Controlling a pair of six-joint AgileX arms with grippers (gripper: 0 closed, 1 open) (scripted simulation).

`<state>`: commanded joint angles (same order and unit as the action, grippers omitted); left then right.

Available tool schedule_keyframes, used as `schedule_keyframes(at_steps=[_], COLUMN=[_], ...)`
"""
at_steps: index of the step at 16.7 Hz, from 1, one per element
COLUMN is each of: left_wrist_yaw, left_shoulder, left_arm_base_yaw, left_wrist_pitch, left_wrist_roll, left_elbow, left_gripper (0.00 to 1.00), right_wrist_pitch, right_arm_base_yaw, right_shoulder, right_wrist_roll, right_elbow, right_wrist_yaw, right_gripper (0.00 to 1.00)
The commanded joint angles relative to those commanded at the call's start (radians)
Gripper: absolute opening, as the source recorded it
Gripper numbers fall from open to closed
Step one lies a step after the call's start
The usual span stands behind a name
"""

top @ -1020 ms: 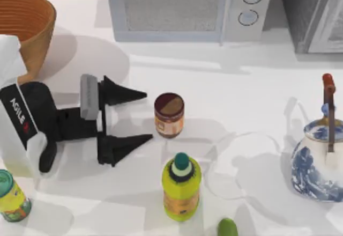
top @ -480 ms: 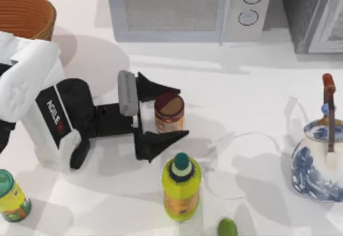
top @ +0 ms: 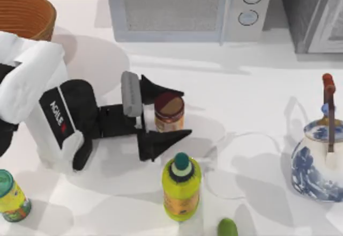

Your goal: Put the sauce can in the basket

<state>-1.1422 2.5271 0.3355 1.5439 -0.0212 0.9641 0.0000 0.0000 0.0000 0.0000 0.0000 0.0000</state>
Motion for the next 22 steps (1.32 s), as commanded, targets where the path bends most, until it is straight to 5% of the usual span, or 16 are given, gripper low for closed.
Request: schedule_keyframes(at_steps=[10,22], left_wrist_yaw=[0.000,-0.022], left_shoulder=[0.000,-0.034], left_arm_base_yaw=[0.000,-0.006], left_wrist_pitch=[0.000,-0.035], left_wrist_roll=[0.000,-0.010], left_elbow=[0.000,0.009], left_gripper=[0.02,0.00], right_wrist_pitch=[0.000,0.000], right_arm_base_yaw=[0.000,0.000], right_shoulder=[0.000,0.000], right_wrist_roll=[0.000,0.000], right_elbow=[0.000,0.000], right_wrist_yaw=[0.000,0.000], right_gripper=[1.00,1.00])
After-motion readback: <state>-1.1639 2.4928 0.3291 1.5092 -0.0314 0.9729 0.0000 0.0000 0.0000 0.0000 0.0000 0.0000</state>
